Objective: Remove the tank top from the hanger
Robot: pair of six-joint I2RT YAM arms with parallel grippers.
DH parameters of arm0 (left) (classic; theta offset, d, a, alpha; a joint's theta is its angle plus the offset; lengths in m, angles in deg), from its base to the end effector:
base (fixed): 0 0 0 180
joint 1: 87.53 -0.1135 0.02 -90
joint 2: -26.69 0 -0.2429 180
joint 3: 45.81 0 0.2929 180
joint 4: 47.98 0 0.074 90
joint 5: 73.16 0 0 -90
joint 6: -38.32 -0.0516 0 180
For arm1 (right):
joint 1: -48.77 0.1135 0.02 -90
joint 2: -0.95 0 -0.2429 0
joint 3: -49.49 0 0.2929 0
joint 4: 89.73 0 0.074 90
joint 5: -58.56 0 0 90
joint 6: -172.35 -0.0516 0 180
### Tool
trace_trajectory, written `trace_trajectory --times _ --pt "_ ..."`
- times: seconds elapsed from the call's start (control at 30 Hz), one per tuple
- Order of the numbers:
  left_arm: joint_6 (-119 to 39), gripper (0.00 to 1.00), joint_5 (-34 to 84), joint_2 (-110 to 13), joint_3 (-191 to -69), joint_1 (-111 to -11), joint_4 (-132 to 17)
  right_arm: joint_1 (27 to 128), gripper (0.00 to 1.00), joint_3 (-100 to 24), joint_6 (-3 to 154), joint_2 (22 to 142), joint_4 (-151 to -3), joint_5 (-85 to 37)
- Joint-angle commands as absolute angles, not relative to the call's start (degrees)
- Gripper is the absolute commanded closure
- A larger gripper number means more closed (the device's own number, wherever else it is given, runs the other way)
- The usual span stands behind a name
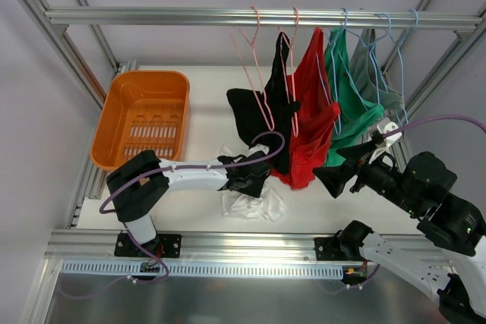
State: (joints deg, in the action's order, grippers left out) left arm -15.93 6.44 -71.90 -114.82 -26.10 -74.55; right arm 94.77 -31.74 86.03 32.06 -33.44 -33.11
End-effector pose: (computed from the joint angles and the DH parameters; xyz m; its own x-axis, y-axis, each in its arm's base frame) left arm 0.1901 -0.3297 0.1055 -0.7989 0.2655 -0.5397 0.4300 0.8795 -0.2038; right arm 0.0877 0.0886 0.4503 -0.0296 -0.1231 -0.9920 -0.7023 0.7088 -0.0669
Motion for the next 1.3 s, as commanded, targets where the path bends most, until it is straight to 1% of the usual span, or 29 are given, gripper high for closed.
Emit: trace_trajectory --times 0.0,0.03,0.07,0.13,0.23,0.27,0.37,0.4,0.5,0.53,0.63,0.73,0.77,0.83,0.87,0.93,0.97,1.07,1.23,1.27 --pt "-12.14 0.61 6.2 -73.6 -112.39 -24.52 -73.43 94.65 0.0 -31.59 86.21 30.66 -34.14 -33.28" --pt "-11.52 0.68 6.2 -73.07 -111.25 -24.43 -73.43 94.65 0.01 -31.5 86.21 30.48 -34.14 -33.37" --pt "-11.25 0.84 6.03 -71.59 -110.63 -24.43 -73.52 94.74 0.0 -31.5 86.39 30.48 -34.14 -33.81" --pt "-10.55 1.0 5.41 -69.13 -108.62 -24.43 -73.69 94.65 0.01 -31.41 86.56 30.57 -34.14 -34.25" --pt "-10.55 1.0 1.64 -61.66 -107.81 -24.43 -77.1 94.65 0.01 -31.15 86.92 30.74 -34.05 -35.04" --pt "-10.55 1.0 -1.5 -57.73 -108.25 -24.43 -81.04 94.74 0.01 -30.98 87.09 30.83 -34.05 -35.3" --pt "-11.51 1.0 -6.79 -50.41 -111.85 -24.51 -87.64 94.65 0.01 -30.62 87.09 31.44 -34.23 -36.45" --pt "-11.95 1.0 -9.77 -49.0 -114.55 -24.78 -92.19 94.65 0.01 -30.62 87.18 31.62 -34.4 -36.54" --pt "-12.04 1.0 -12.86 -44.51 -119.05 -25.83 -98.98 94.74 0.0 -30.62 87.27 32.33 -34.67 -36.8" --pt "-11.78 1.0 -13.92 -42.68 -121.59 -27.4 -102.57 94.65 0.01 -30.8 87.36 32.5 -34.67 -36.71" --pt "-12.48 1.0 -14.63 -39.16 -125.82 -31.96 -107.25 94.74 0.01 -31.24 87.44 32.68 -34.84 -36.71" --pt "-15.37 1.0 -13.14 -37.3 -129.78 -37.15 -109.37 94.74 0.01 -31.85 87.53 32.86 -35.02 -36.45" --pt "-16.25 1.0 -13.4 -37.21 -130.92 -40.48 -109.72 94.65 0.01 -32.03 87.71 33.03 -35.11 -36.45" --pt "-19.41 1.0 -14.36 -37.99 -134.87 -43.66 -110.69 94.74 0.0 -32.47 88.06 33.29 -35.19 -36.19" --pt "-20.38 1.0 -13.67 -38.69 -136.28 -48.11 -110.96 94.65 0.01 -32.56 88.15 33.47 -35.2 -36.19" --pt "-22.93 1.0 -11.3 -40.8 -140.14 -53.4 -111.04 94.74 0.01 -32.91 88.32 34.17 -35.37 -36.36" --pt "-23.98 1.0 -9.46 -41.68 -141.29 -58.3 -110.96 94.65 0.01 -33.08 88.5 34.43 -35.46 -36.36" --pt "-23.38 1.0 -5.5 -43.53 -145.07 -65.28 -110.96 94.74 0.01 -33.44 88.67 35.49 -35.64 -36.1" --pt "-23.82 1.0 -3.91 -51.52 -150.96 -77.67 -111.04 94.65 0.0 -33.61 89.11 36.55 -35.81 -36.36" --pt "-23.38 0.97 -3.47 -52.67 -151.84 -79.08 -110.96 94.74 0.01 -33.61 89.03 36.72 -35.99 -36.54"
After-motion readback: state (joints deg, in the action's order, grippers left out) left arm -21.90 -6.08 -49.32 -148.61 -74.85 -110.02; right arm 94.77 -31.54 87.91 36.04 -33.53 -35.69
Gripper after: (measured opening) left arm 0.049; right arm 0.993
